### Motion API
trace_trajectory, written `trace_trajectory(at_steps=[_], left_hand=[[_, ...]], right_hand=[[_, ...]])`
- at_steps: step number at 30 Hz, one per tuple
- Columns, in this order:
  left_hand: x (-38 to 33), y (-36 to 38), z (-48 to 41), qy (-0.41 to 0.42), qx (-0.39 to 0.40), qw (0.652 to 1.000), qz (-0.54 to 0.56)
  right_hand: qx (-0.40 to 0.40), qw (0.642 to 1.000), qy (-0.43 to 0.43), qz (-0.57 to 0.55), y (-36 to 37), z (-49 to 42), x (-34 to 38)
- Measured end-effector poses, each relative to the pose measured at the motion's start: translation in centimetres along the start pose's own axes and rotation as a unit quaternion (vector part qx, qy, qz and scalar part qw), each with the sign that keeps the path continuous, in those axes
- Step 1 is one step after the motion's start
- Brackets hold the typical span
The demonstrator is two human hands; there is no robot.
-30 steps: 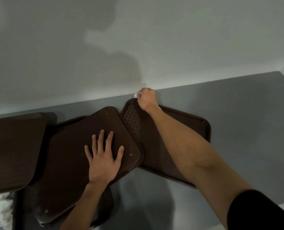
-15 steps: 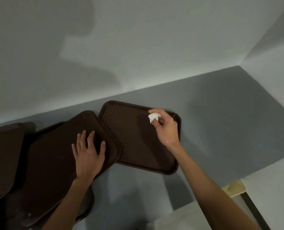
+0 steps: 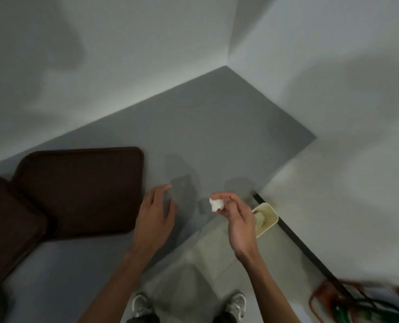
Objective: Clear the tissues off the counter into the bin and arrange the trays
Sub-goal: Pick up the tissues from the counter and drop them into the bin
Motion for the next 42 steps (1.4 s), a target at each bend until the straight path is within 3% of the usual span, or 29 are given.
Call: trace_trajectory(at_steps=[6,12,20,26,32,37,42], left_hand=[[-10.0,15.1,-0.1,0.04,0.037,0.998,0.033],[-14.4,30.6,1.6,0.077,0.154,0.983,0.059],[-1.0,48.1,5.4,-0.127,0.315,0.94,-0.03],[11.0,58.8,4.6,-0.184,0.339,0.918,-0.089],[20.1,70.2,0.5,-0.178,0.342,0.913,-0.133],[24.1,76.1,-1.1,-0.117,0.361,0.912,-0.155],[25.8,77.1,-0.6,-0.11,0.326,0.922,-0.179]], right_hand=[[-0.046,0.996,0.036,0.064,-13.1,-1.4,-8.1],[-0.079,0.981,0.113,0.135,-20.8,-3.7,-19.8],[-0.071,0.97,0.18,0.148,-21.0,-8.1,-39.3],[-0.013,0.964,0.186,0.189,-16.4,-13.4,-54.3],[0.013,0.948,0.198,0.248,-12.4,-19.6,-65.1],[-0.027,0.943,0.202,0.264,-10.0,-25.2,-70.8],[0.061,0.912,0.225,0.338,-8.6,-28.3,-73.4]])
Point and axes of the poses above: each hand's wrist, its own z-axis away from the middle knuckle, its own y-axis out of the palm, x = y × z, the point moved 4 cm from there along -z, towards the middle knuckle, and after that the axes turned 9 degrees about z, right-handed, at the moved point
